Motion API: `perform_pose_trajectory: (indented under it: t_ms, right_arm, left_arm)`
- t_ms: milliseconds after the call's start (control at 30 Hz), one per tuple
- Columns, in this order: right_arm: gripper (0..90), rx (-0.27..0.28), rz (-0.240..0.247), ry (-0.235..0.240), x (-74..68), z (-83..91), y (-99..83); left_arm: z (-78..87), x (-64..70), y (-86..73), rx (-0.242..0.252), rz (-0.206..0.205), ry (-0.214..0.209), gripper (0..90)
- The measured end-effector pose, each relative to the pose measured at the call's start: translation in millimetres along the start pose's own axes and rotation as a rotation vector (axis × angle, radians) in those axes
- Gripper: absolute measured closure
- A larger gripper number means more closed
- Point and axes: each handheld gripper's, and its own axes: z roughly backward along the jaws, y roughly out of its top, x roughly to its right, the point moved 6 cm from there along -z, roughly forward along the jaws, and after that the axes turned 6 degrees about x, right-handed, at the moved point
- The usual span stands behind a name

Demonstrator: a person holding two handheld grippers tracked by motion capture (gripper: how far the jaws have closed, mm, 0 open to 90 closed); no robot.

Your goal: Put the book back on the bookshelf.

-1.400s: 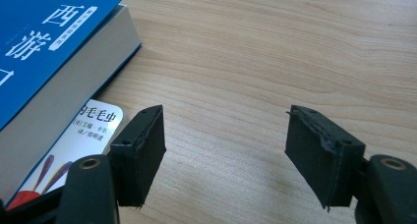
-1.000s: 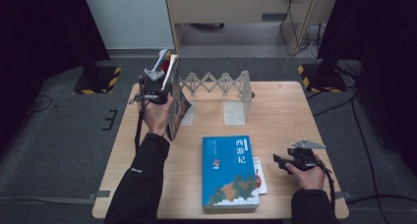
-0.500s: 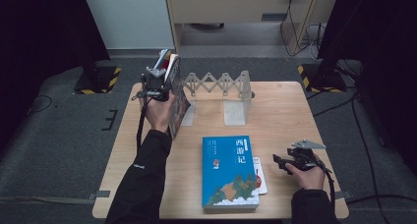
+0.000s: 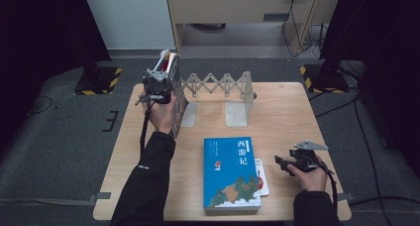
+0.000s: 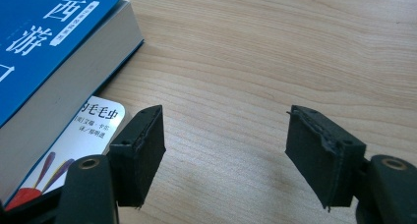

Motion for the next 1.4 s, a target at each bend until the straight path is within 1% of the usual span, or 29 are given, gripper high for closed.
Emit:
perform_pose_trajectory:
  t_ms: [67,100,133,167,267,333,400,500,567,600,700,767,867,933,1000,1067,1133,1200,1400]
  right_arm:
    - [30.8,0.001,-0.003,-0.001,-0.5,0.1,0.1]
    - [30.8,0.001,-0.003,-0.001,-0.5,0.1,0.1]
    - [30.7,0.002,0.0,-0.001,-0.6,0.1,0.2]
    - [30.7,0.002,-0.001,-0.001,-0.7,0.3,0.2]
    - [30.5,0.006,0.007,-0.001,0.1,0.6,0.3]
    - [30.2,0.006,-0.001,-0.004,-0.2,0.9,0.4]
    - [30.0,0.008,0.002,-0.005,0.4,0.9,0.6]
    - [29.8,0.009,0.004,-0.005,0.4,1.2,0.7]
    - [29.7,0.008,0.002,-0.008,0.0,1.4,0.8]
    - [29.6,0.009,0.009,-0.007,0.3,1.2,1.1]
    - [29.3,0.007,0.012,-0.008,0.3,1.1,0.9]
    - [29.0,0.008,0.01,-0.01,0.4,1.1,1.1]
    - [28.6,0.007,0.006,-0.012,0.4,1.2,1.0]
    - [28.5,0.006,0.011,-0.012,0.5,1.1,0.9]
    - [28.3,0.006,0.011,-0.011,0.3,1.1,1.0]
    - [28.0,0.007,0.011,-0.012,0.2,1.2,1.1]
    - [27.9,0.008,0.011,-0.012,0.1,1.3,1.1]
    - [27.7,0.008,0.009,-0.011,-0.1,1.4,1.2]
    - [27.7,0.015,0.008,-0.012,-1.0,2.0,2.1]
  left_arm:
    - [0.6,1.0,-0.4,0.003,-0.014,0.0,77.6]
    - [0.6,1.0,-0.4,0.003,-0.014,0.0,73.3]
    - [2.7,2.5,-0.5,-0.001,-0.015,-0.011,70.2]
    - [4.2,3.3,-0.5,-0.003,-0.021,-0.01,69.5]
    - [10.1,6.0,-1.1,0.008,-0.022,-0.023,63.4]
    - [15.8,7.2,-1.6,0.022,-0.029,-0.028,61.0]
    - [21.3,7.6,-2.2,0.03,-0.027,-0.037,59.0]
    - [34.0,7.5,-2.9,0.053,-0.035,-0.052,53.8]
    - [42.3,7.0,-3.5,0.072,-0.034,-0.072,50.3]
    - [45.2,6.5,-4.1,0.078,-0.034,-0.077,48.6]
    - [55.5,2.2,-7.2,0.101,-0.028,-0.109,45.7]
    - [60.9,-0.1,-9.5,0.125,-0.012,-0.141,42.5]
    - [68.7,-3.1,-14.3,0.139,-0.001,-0.172,41.4]
    - [74.2,-4.5,-18.5,0.148,0.02,-0.212,40.0]
    - [78.8,-6.0,-23.4,0.149,0.037,-0.241,39.8]
    - [82.6,-6.1,-29.5,0.154,0.026,-0.267,38.2]
    - [86.4,-6.4,-36.4,0.154,0.022,-0.284,38.1]
    - [89.6,-6.0,-42.9,0.156,0.034,-0.32,37.1]
    - [98.4,-7.4,-62.9,0.136,0.038,-0.355,35.3]
